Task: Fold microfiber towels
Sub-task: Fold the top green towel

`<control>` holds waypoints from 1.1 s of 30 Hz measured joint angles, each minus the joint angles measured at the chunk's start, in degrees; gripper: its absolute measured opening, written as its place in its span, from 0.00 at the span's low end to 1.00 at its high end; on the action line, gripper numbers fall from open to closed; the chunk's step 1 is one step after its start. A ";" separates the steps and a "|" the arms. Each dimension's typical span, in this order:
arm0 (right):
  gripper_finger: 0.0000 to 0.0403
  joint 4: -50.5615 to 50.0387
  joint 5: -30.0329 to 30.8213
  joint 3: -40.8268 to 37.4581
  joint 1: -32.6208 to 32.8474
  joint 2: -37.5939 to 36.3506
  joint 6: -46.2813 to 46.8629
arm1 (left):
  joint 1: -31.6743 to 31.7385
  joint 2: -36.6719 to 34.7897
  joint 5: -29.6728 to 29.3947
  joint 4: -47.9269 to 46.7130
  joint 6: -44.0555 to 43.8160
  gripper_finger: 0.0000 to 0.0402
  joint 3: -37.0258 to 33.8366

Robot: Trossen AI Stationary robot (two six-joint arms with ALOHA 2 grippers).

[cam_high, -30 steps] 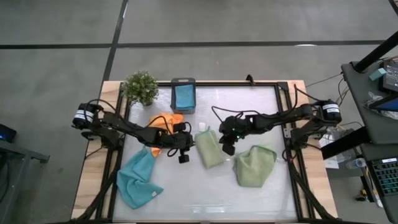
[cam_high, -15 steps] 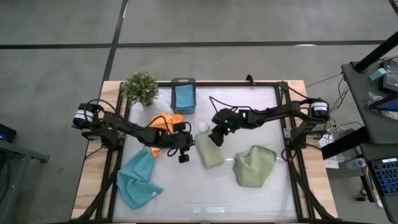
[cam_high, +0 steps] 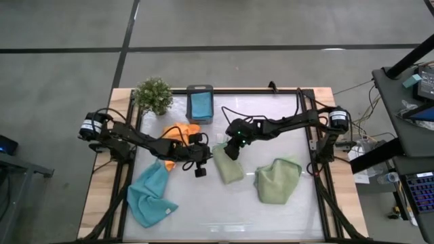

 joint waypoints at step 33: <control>0.38 -22.68 -2.51 -1.95 6.90 -16.51 -9.39 | -2.52 4.39 -0.09 2.09 -2.41 0.08 -0.02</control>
